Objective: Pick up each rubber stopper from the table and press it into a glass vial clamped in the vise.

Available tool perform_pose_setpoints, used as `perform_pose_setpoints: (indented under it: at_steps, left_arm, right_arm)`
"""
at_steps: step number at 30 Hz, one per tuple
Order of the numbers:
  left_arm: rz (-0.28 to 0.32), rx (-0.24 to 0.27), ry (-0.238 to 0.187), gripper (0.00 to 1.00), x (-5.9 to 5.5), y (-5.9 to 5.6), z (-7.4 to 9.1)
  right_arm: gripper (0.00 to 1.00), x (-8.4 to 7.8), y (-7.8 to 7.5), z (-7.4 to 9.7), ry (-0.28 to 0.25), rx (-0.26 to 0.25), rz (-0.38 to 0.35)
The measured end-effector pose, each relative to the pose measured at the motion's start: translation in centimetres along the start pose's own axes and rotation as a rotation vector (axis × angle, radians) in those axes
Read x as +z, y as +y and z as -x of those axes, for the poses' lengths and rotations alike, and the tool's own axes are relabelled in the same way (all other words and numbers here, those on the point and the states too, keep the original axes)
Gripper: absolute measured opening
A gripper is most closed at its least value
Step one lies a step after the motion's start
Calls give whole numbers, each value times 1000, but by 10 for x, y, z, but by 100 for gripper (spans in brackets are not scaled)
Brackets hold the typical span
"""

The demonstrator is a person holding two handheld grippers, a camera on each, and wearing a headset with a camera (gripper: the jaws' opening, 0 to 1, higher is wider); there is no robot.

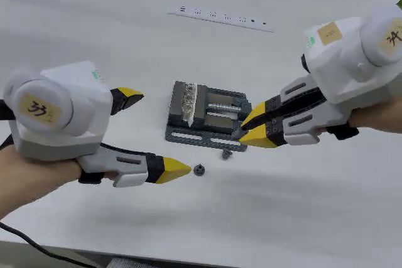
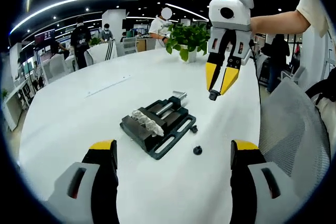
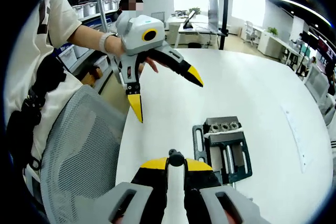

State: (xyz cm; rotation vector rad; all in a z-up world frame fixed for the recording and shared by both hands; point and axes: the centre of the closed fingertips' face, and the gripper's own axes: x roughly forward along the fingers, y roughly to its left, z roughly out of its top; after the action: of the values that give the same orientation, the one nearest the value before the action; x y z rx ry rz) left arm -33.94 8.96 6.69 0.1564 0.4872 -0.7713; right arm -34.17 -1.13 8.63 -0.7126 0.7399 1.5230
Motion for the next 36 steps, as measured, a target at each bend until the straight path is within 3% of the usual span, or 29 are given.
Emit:
perform_pose_setpoints:
  at_steps: [4, 20, 25, 28, 36]
  left_arm:
    - [25, 22, 4, 99, -6, 11, 5]
    - [47, 46, 18, 98, -23, 8, 16]
    - [65, 53, 22, 97, -29, 7, 18]
    - [76, 58, 21, 95, -31, 5, 20]
    - [110, 78, 15, 94, -38, 4, 23]
  right_arm:
    - [6, 4, -17, -3, 40, -2, 31]
    - [5, 34, -78, -22, 151, -9, 153]
    - [5, 32, -95, -30, 250, -5, 269]
    - [5, 31, -102, -35, 299, 15, 327]
    - [5, 31, -110, -51, 364, 61, 406]
